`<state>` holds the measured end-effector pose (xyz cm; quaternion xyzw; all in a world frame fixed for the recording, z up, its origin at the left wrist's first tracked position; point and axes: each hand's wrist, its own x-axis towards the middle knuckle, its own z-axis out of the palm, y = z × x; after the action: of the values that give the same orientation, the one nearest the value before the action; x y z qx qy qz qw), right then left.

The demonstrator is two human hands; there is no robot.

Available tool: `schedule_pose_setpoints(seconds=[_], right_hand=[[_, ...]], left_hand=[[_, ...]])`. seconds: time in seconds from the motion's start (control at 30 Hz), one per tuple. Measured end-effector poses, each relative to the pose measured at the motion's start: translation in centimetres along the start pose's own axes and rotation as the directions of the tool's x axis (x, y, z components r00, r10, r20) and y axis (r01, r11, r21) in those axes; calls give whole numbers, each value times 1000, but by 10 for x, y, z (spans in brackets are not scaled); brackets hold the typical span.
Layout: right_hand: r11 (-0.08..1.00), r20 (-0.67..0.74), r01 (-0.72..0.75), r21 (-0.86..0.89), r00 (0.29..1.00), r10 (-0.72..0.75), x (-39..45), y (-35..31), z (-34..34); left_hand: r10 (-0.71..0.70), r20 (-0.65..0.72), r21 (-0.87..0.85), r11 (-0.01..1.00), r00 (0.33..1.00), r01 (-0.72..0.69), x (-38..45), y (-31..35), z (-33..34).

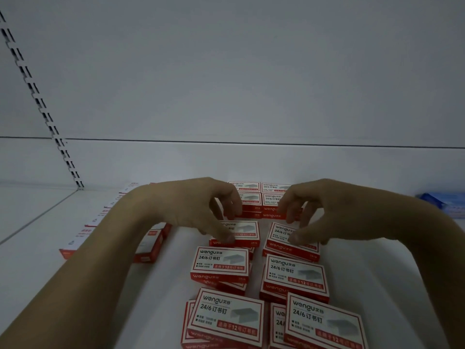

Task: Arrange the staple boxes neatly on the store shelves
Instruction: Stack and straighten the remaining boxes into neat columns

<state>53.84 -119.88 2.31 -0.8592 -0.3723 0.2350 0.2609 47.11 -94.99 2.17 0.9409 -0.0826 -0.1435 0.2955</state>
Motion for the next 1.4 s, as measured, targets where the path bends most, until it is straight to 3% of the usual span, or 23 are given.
schedule_pose_setpoints(seconds=[0.17,0.3,0.43,0.57,0.87,0.97,1.07,1.23,1.4], right_hand=[[1000,76,-16,-2,997,16,2,7,-3],[967,57,72,-246,997,-60,11,13,3],[981,80,46,-187,996,-31,10,11,3],[916,42,131,-379,991,-124,18,17,8],[976,-137,23,-215,989,-53,1,4,-1],[979,-205,-81,-188,978,42,-6,7,-11],[973,-120,-198,-119,976,184,-7,11,-9],[980,13,-195,-36,981,196,-6,6,-3],[970,-92,-150,-191,987,135,4,6,7]], left_hand=[[14,41,13,1000,999,-14,8,-8,3],[-7,15,25,1000,1000,7,15,-10,6],[-40,-24,100,994,999,43,22,-12,12],[25,-85,137,991,996,-13,16,-6,13],[42,-234,180,984,971,0,0,9,5],[-44,-271,132,988,961,83,-6,8,-2],[-160,-163,78,982,974,175,-1,4,2],[-159,-97,-6,987,982,159,8,1,8],[-108,-187,91,988,976,127,11,1,13]])
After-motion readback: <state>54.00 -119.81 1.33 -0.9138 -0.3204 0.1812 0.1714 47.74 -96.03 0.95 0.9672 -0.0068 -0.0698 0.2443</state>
